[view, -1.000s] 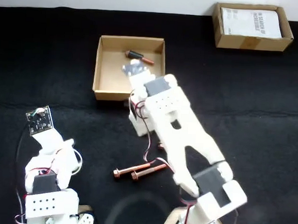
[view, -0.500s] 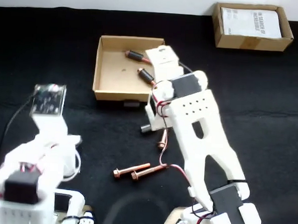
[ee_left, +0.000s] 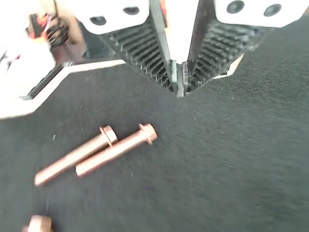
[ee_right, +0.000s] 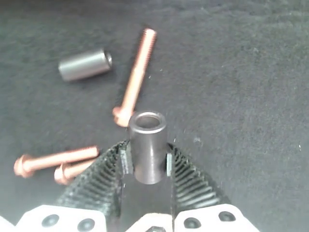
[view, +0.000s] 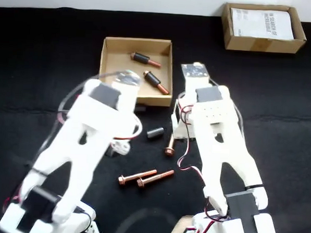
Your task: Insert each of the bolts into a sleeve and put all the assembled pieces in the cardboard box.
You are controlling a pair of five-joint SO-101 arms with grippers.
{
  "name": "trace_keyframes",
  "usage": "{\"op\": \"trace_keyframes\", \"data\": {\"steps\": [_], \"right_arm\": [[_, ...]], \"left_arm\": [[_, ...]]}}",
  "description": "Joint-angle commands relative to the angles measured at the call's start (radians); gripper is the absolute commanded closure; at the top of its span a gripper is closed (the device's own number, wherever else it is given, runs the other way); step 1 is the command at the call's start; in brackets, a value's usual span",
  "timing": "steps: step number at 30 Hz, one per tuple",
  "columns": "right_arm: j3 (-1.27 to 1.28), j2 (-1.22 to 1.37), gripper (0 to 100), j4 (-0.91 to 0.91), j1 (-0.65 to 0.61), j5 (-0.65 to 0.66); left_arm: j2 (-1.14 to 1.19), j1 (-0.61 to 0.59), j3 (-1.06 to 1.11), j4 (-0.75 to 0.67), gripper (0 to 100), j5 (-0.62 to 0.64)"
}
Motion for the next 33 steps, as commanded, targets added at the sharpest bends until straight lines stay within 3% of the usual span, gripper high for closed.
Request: {"op": "trace_keyframes", "data": {"steps": [1,7,15,20,23,29,33], "right_arm": [[0.053,-0.053,99.0,-0.077,0.042,-0.008],[0.085,-0.048,99.0,-0.140,0.097,-0.006],[0.087,-0.044,99.0,-0.203,0.160,-0.003],[0.136,-0.044,99.0,-0.237,0.216,-0.003],[0.240,-0.047,99.0,-0.328,0.263,-0.003],[0.374,-0.053,99.0,-0.409,0.320,-0.002],[0.387,-0.053,99.0,-0.421,0.351,0.000]], "left_arm": [[0.039,0.041,-0.001,0.015,99,0.006],[-0.024,0.082,0.108,0.017,99,-0.097],[0.002,0.329,0.150,0.011,99,-0.041],[0.094,0.381,0.124,-0.002,99,0.002],[0.097,0.387,0.122,-0.114,99,0.000],[-0.104,0.433,0.180,-0.249,99,-0.008],[-0.366,0.486,0.414,-0.351,99,-0.074]]}}
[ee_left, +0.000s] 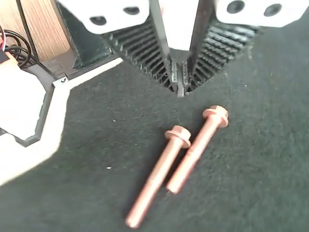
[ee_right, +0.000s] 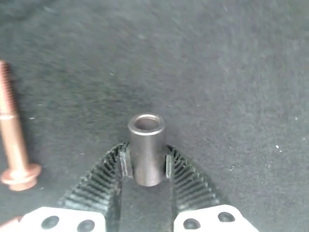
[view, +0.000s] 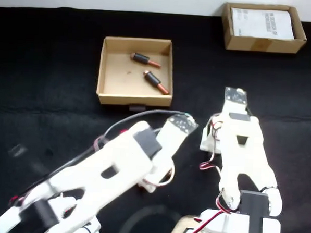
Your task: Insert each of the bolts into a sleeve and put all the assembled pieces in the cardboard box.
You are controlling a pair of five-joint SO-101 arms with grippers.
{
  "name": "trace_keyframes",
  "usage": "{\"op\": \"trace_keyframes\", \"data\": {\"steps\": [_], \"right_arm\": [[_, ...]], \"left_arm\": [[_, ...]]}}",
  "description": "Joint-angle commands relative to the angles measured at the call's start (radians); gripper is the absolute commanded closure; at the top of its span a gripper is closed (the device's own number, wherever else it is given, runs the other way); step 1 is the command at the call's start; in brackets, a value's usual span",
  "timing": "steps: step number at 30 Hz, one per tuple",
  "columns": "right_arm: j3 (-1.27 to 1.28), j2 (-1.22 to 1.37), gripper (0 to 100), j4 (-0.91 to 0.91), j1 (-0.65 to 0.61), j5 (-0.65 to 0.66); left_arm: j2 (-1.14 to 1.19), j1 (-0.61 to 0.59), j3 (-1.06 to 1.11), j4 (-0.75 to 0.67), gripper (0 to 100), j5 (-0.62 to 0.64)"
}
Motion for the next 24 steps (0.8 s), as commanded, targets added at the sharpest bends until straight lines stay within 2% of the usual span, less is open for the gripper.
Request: {"op": "trace_keyframes", "data": {"steps": [1,6,10,14,24], "right_arm": [[0.004,-0.053,99.0,-0.016,0.038,0.002],[-0.002,-0.053,99.0,-0.018,0.042,0.048],[0.002,-0.053,99.0,-0.044,0.038,0.048],[-0.002,-0.050,99.0,-0.044,0.036,0.046],[0.005,-0.045,99.0,-0.041,0.036,0.046]], "left_arm": [[-0.274,0.054,0.211,-0.103,99,-0.054],[-0.677,0.093,0.527,-0.272,99,-0.089],[-0.851,0.090,0.668,-0.374,99,-0.086],[-0.865,0.062,0.731,-0.431,99,-0.014],[-0.713,0.038,0.765,-0.454,99,-0.009]]}}
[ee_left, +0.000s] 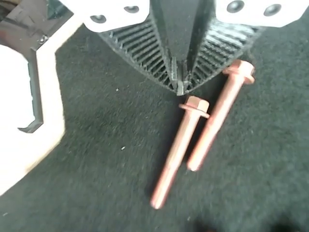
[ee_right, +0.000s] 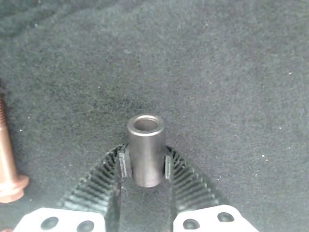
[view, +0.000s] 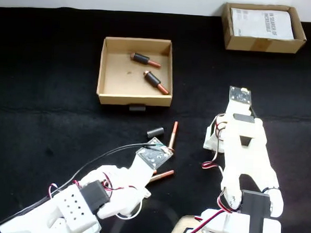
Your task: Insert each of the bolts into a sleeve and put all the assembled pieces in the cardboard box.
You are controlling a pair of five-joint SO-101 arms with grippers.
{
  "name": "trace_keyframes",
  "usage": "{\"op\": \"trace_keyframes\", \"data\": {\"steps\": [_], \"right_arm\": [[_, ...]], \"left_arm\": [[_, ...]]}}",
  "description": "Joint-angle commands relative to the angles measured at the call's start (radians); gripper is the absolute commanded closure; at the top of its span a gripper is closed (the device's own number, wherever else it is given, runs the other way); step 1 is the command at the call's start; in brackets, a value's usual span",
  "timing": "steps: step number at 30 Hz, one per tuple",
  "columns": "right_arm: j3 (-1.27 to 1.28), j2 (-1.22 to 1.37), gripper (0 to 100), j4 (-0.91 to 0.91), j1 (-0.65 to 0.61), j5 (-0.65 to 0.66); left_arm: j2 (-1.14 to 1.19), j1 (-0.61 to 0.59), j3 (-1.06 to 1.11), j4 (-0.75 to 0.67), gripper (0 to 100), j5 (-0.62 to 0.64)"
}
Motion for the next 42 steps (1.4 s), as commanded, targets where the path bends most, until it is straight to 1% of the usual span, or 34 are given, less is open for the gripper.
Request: {"op": "trace_keyframes", "data": {"steps": [1,5,11,14,19,22,28,33,36,38,42], "right_arm": [[0.001,-0.045,99.0,-0.005,0.004,0.012],[-0.004,-0.045,99.0,-0.005,0.004,0.011],[0.001,-0.051,99.0,0.001,0.004,0.011],[-0.004,-0.053,99.0,0.001,0.004,0.011],[-0.007,-0.053,99.0,0.001,0.004,0.011],[-0.008,-0.053,99.0,0.001,0.004,0.011],[-0.007,-0.054,99.0,0.004,0.010,0.011],[-0.047,-0.054,99.0,0.090,0.012,0.011],[-0.091,-0.054,99.0,0.130,0.025,0.012],[-0.113,-0.054,99.0,0.143,0.028,0.012],[-0.119,-0.054,99.0,0.143,0.039,0.017]], "left_arm": [[0.036,-0.007,-0.010,-0.025,99,0.005],[0.045,-0.010,-0.008,-0.028,99,0.005],[0.047,-0.079,-0.008,-0.041,99,0.003],[0.062,-0.084,-0.007,-0.037,99,0.002],[0.179,-0.090,-0.010,-0.061,99,0.003],[0.237,-0.117,-0.010,-0.086,99,0.005],[0.294,-0.150,-0.036,-0.140,99,0.000],[0.430,-0.163,-0.090,-0.152,99,0.000],[0.541,-0.231,-0.174,-0.152,99,-0.003],[0.613,-0.282,-0.249,-0.152,99,-0.035],[0.763,-0.392,-0.407,-0.219,99,-0.049]]}}
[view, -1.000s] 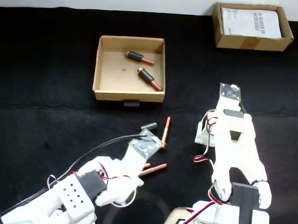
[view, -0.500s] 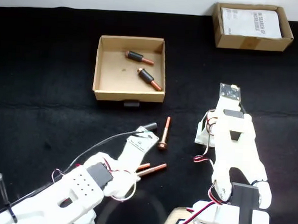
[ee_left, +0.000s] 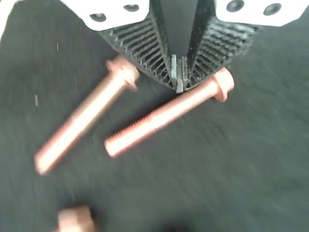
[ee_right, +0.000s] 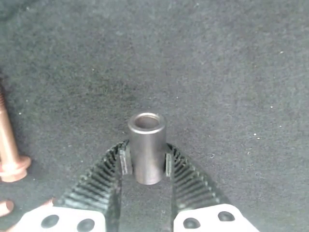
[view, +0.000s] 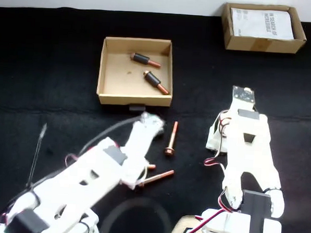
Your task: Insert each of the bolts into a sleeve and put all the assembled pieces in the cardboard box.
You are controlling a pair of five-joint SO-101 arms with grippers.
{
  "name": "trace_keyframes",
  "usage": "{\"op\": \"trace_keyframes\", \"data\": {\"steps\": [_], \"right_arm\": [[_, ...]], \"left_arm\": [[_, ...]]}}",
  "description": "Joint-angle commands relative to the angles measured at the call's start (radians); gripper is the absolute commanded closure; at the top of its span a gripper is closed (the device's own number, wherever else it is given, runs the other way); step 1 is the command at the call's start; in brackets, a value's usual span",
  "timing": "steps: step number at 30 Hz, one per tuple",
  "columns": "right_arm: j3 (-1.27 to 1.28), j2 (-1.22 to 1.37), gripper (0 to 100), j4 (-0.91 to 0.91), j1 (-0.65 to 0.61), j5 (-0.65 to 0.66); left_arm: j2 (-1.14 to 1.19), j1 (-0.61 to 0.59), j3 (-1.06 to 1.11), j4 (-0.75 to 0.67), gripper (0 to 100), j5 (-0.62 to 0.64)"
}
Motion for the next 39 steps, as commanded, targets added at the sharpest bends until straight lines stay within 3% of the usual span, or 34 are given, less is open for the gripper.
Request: {"op": "trace_keyframes", "data": {"steps": [1,5,8,13,18,24,31,39], "right_arm": [[-0.045,-0.054,99.0,0.007,0.016,0.018],[-0.042,-0.054,99.0,0.001,0.027,0.020],[-0.044,-0.054,99.0,-0.001,0.027,0.020],[-0.050,-0.051,99.0,-0.042,0.025,0.020],[-0.050,-0.045,99.0,-0.059,0.018,0.014],[-0.042,-0.044,99.0,-0.065,0.008,0.014],[-0.041,-0.044,99.0,-0.065,0.008,0.012],[-0.039,-0.042,99.0,-0.065,0.015,0.012]], "left_arm": [[0.125,-0.099,-0.168,-0.057,99,-0.011],[0.249,-0.156,-0.364,-0.023,99,0.002],[0.229,-0.147,-0.512,0.149,99,0.091],[0.142,0.002,-0.716,0.528,99,0.101],[0.133,0.157,-0.685,0.787,99,0.101],[0.214,0.142,-0.509,0.713,99,0.153],[0.357,0.157,-0.481,0.540,99,0.203],[0.430,0.303,-0.547,0.532,99,0.273]]}}
